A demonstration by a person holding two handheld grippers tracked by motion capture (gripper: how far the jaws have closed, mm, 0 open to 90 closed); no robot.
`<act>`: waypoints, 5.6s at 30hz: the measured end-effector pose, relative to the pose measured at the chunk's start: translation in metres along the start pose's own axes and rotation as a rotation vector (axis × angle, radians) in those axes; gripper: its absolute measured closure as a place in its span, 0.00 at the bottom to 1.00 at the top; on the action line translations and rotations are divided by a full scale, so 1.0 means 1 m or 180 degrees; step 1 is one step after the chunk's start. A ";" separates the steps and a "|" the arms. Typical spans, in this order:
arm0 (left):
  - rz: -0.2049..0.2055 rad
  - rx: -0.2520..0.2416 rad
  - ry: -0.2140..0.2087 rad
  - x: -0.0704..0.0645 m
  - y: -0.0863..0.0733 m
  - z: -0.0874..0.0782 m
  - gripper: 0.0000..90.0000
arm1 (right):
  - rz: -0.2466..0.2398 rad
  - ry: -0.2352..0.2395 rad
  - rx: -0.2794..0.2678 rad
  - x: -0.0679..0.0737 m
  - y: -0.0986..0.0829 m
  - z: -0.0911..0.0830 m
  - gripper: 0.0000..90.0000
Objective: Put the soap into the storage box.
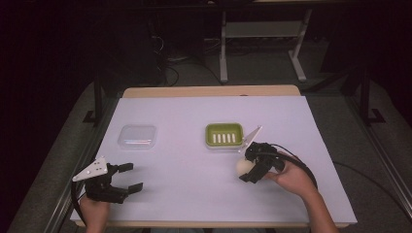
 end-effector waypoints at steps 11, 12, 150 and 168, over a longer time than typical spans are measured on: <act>0.0008 -0.0015 0.0003 0.001 0.000 -0.001 0.15 | 0.0005 0.0031 0.0005 -0.011 0.013 -0.001 0.26; 0.0000 -0.0018 0.0008 0.001 0.000 -0.001 0.14 | -0.0008 0.0022 0.0010 -0.012 0.015 -0.001 0.26; -0.0035 -0.0045 -0.0003 0.002 0.000 -0.002 0.14 | 0.0508 -0.0052 0.0150 -0.106 0.096 0.044 0.26; -0.0036 -0.0034 0.0003 0.003 0.000 -0.003 0.14 | 0.0558 -0.0083 0.0166 -0.108 0.094 0.052 0.26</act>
Point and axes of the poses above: each handheld gripper's, and its own axes: z roughly forward along the jaws, y roughly out of its top, x roughly to its left, the point moved 3 cm from there along z, roughly forward along the jaws, and after that the axes turned 1 degree about -x, right-handed, at the moved point
